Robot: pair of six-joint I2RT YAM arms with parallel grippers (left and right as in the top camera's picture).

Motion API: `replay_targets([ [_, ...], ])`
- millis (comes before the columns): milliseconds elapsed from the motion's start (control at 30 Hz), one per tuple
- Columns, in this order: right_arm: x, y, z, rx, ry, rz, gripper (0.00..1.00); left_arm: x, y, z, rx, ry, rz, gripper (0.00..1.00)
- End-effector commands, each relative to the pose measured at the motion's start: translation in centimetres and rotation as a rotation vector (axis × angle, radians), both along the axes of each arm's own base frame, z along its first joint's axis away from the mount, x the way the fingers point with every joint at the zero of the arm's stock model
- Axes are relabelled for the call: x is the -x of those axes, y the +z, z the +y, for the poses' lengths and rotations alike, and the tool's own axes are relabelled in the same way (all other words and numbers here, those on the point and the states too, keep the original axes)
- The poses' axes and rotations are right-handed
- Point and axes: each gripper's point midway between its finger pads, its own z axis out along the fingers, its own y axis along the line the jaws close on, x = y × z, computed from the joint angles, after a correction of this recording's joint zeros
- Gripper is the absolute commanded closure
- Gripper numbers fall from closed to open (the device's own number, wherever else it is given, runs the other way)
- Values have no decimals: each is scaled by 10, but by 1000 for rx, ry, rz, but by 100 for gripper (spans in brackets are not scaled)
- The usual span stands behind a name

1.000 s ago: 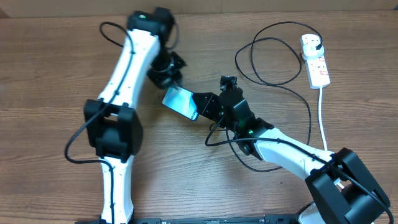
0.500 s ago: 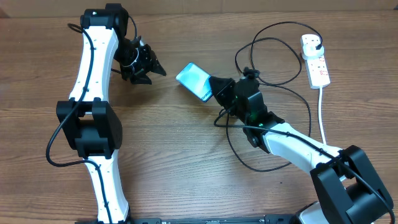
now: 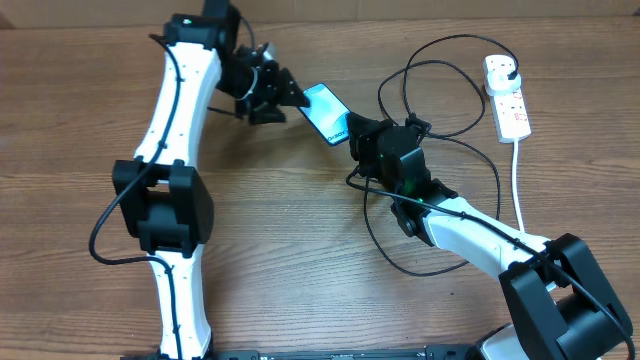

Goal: Plug charger to phone and switch on socket

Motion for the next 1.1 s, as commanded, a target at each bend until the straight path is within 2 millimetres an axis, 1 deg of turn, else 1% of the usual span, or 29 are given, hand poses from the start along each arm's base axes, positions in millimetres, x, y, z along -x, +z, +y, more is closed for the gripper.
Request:
replay_targets([
  [0, -8, 20, 1, -76, -37, -28, 96, -3, 13, -23, 63, 2, -13, 44],
  [100, -9, 26, 2, -105, -39, -40, 96, -6, 14, -33, 66, 2, -28, 43],
  [167, -10, 31, 4, -118, -31, -57, 96, -8, 14, -36, 60, 4, -38, 44],
  [367, -9, 35, 8, -134, -8, -69, 96, -15, 7, -30, 2, 63, -31, 44],
  [467, -7, 38, 13, -162, 17, -63, 96, -22, 9, -32, 13, 92, -36, 45],
  [600, -3, 43, 22, -191, 69, -67, 96, -30, 13, -37, 33, 132, -42, 49],
  [867, 6, 39, 34, -205, 152, -37, 96, -31, 21, -51, 95, 159, -11, 57],
  [1067, 17, 37, 47, -221, 245, -7, 96, -38, 32, -60, 165, 166, -21, 59],
])
